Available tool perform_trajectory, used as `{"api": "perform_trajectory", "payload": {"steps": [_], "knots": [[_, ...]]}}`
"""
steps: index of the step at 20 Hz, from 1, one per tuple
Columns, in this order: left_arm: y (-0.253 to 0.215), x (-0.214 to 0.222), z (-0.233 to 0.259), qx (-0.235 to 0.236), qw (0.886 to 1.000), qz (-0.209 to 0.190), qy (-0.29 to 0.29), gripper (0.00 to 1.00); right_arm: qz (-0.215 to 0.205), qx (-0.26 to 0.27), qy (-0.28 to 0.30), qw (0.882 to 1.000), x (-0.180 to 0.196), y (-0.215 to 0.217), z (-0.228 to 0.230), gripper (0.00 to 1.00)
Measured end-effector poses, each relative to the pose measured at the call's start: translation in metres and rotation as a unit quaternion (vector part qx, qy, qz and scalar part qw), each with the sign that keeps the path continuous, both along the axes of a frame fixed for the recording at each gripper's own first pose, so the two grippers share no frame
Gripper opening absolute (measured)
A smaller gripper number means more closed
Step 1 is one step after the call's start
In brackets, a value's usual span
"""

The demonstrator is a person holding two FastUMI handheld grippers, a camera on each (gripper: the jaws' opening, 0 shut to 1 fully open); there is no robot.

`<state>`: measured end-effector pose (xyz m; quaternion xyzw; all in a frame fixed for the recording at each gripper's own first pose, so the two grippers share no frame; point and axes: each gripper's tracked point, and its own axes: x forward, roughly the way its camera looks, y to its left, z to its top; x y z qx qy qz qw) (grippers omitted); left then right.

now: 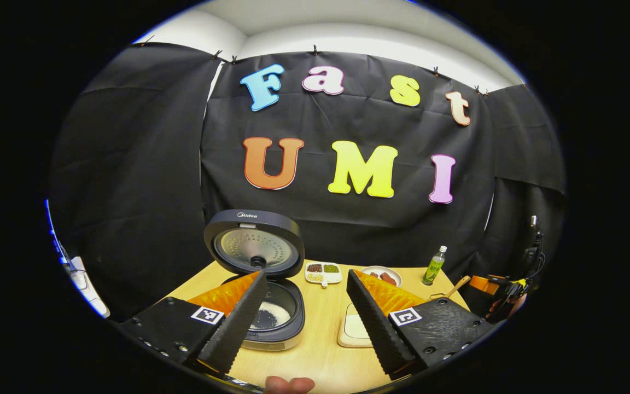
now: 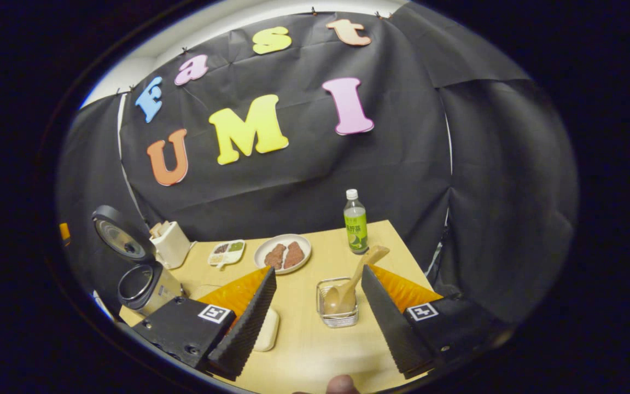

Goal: Close the left gripper, press the button to open the rice cooker; take a wooden spoon from the chopstick holder with the right hand, scoop a spoonful of rice and pour it into the rice cooker, then put the wooden spoon back into the chopstick holder.

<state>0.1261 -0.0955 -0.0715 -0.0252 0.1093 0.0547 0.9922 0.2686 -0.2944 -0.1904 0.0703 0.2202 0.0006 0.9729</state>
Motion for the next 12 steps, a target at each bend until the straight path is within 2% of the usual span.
{"api": "perform_trajectory", "payload": {"steps": [4, 5, 7, 8, 10, 12], "knots": [[-0.007, 0.003, -0.004, -0.005, 1.000, 0.017, 0.006, 0.95, -0.013, 0.006, 0.035, 0.999, 0.034, -0.024, -0.048, 0.96], [-0.008, 0.003, -0.004, -0.004, 1.000, 0.020, 0.006, 0.95, -0.017, 0.010, 0.044, 0.999, 0.042, -0.029, -0.060, 1.00], [-0.009, 0.003, -0.003, -0.001, 1.000, 0.025, 0.005, 0.95, -0.022, 0.019, 0.056, 0.998, 0.057, -0.034, -0.080, 1.00], [-0.007, 0.003, -0.004, 0.000, 1.000, 0.029, 0.008, 0.95, -0.022, 0.023, 0.062, 0.998, 0.063, -0.036, -0.089, 0.93], [-0.005, 0.003, -0.006, 0.000, 0.999, 0.035, 0.013, 0.95, -0.022, 0.032, 0.071, 0.997, 0.074, -0.038, -0.105, 0.93], [0.001, 0.000, -0.010, 0.006, 0.999, 0.045, 0.021, 0.95, -0.023, 0.049, 0.079, 0.995, 0.085, -0.037, -0.118, 0.87]]}}
